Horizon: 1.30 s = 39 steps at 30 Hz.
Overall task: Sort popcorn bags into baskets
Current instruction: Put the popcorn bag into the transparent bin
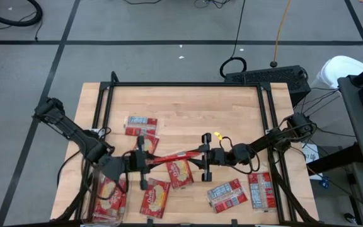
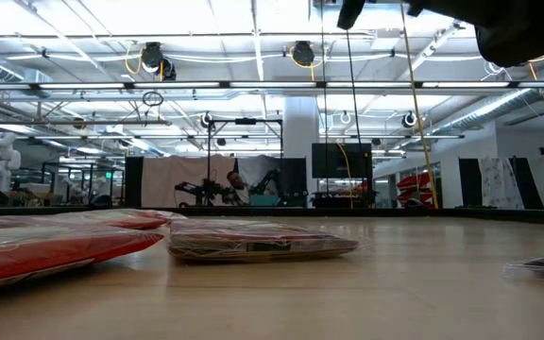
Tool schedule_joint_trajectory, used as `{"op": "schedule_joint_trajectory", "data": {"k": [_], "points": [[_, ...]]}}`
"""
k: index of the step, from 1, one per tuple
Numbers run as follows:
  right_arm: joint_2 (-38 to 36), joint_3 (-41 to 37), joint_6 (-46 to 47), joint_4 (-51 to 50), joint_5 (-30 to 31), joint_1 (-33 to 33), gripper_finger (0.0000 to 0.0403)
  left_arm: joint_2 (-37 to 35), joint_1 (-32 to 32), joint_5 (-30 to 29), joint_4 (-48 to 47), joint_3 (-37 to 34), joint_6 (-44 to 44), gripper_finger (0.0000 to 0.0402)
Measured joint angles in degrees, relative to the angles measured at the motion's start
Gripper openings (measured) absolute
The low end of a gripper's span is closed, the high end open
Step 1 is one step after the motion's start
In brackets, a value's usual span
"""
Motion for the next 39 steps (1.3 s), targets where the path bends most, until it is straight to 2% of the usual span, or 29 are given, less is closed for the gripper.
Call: {"op": "schedule_joint_trajectory", "data": {"k": [7, 12, 15, 22, 28, 34, 39], "points": [[0.01, -1.42, 4.12, -6.03, 1.1, -0.01, 0.0174, -7.02, -0.31, 7.3, -11.19, 0.0, -7.34, 0.0019], [0.01, -1.42, 8.85, -14.06, 1.16, -0.01, 0.0184, -11.84, 0.1, 11.52, -19.24, 0.04, -13.98, 0.0019], [0.01, -1.44, 12.1, -18.75, 1.14, -0.01, 0.0184, -12.82, 0.64, 14.34, -27.34, 2.48, -18.46, 0.0019], [0.03, -1.46, 15.92, -26.02, 1.05, 0.01, 0.0184, -9.25, 0.59, 23.04, -50.84, 16.51, -26.2, 0.002], [0.03, -1.46, 15.94, -27.37, 1.02, 0.01, 0.0184, -5.42, 0.62, 32.24, -64.74, 26.85, -30.22, 0.002], [0.03, -1.46, 15.94, -28.41, 0.98, 0.2, 0.0184, -3.44, 0.58, 46.93, -70.92, 29.42, -33.18, 0.002], [0.05, -1.46, 15.94, -30.92, 0.98, 0.86, 0.0184, -1.57, -0.18, 55.51, -75.22, 29.42, -36.46, 0.002]]}}
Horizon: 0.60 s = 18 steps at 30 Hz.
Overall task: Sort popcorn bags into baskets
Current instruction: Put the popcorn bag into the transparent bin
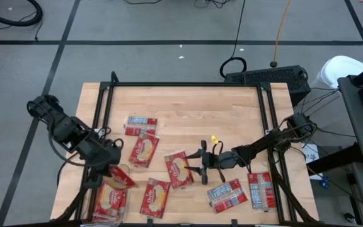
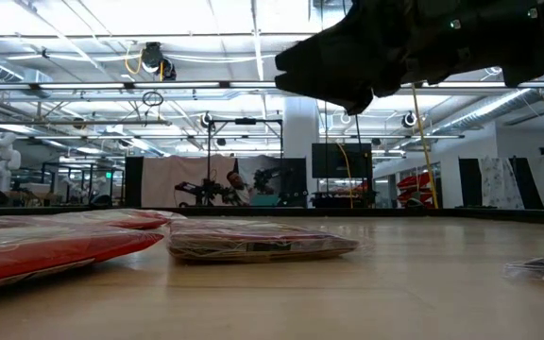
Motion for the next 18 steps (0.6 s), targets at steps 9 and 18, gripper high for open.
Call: {"op": "schedule_joint_trajectory", "data": {"k": [9, 18], "points": [[0.0, 0.0, 0.0, -0.75, 0.0, 1.88, 0.0184, 3.94, -4.04, 6.54, -8.16, 0.0, 4.61, 0.0021], [0.02, -0.02, 0.0, -3.38, 0.04, 3.28, 0.0184, 4.53, -7.0, 6.93, -6.6, -3.16, 2.35, 0.0021]]}}
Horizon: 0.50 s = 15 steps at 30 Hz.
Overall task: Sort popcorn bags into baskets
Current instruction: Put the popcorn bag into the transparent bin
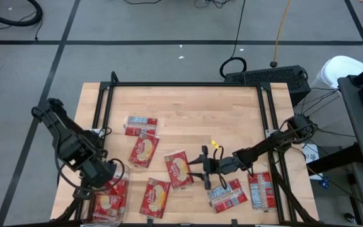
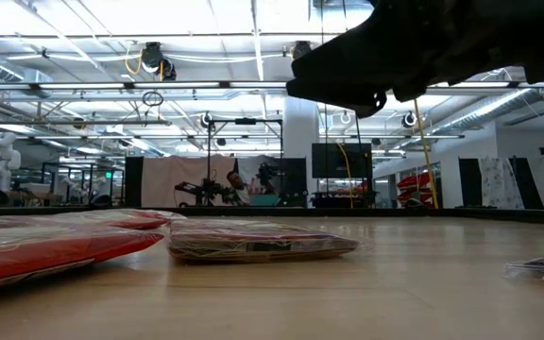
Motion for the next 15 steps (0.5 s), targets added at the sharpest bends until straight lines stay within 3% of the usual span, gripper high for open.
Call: {"op": "schedule_joint_trajectory", "data": {"k": [8, 15], "points": [[0.0, -0.02, -0.02, 0.12, 0.04, 0.64, 0.0184, -0.01, -1.72, 1.66, 1.26, -5.2, -3.77, 0.0028], [0.0, -0.02, -0.16, 0.12, 0.07, 0.64, 0.0184, -0.02, -2.53, 1.98, 9.47, -8.42, -4.16, 0.0054]]}}
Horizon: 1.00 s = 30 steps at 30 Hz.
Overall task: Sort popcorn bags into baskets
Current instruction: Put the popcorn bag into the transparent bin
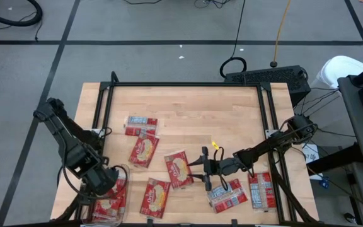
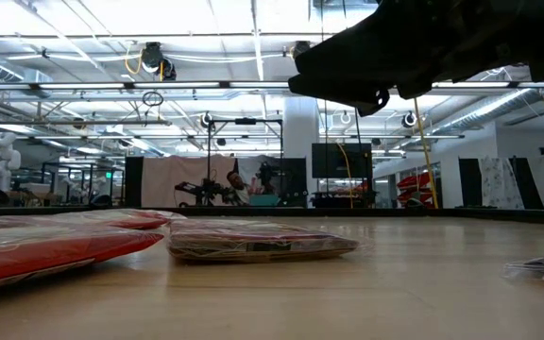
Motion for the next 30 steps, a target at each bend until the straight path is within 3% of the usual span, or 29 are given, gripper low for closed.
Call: {"op": "schedule_joint_trajectory", "data": {"k": [8, 20, 30], "points": [[0.0, 0.0, -0.06, 0.0, 0.04, 0.0, 0.0184, 0.0, -1.88, 3.57, 4.11, -5.22, -6.04, 0.0057], [0.0, 0.0, -0.07, 0.0, 0.04, 0.0, 0.0184, -0.02, -4.61, 3.97, 8.62, -8.71, -12.36, 0.0064], [0.0, 0.0, -0.08, 0.0, 0.04, 0.0, 0.0184, -0.02, -4.72, -1.63, 7.98, -8.71, -14.65, 0.0111]]}}
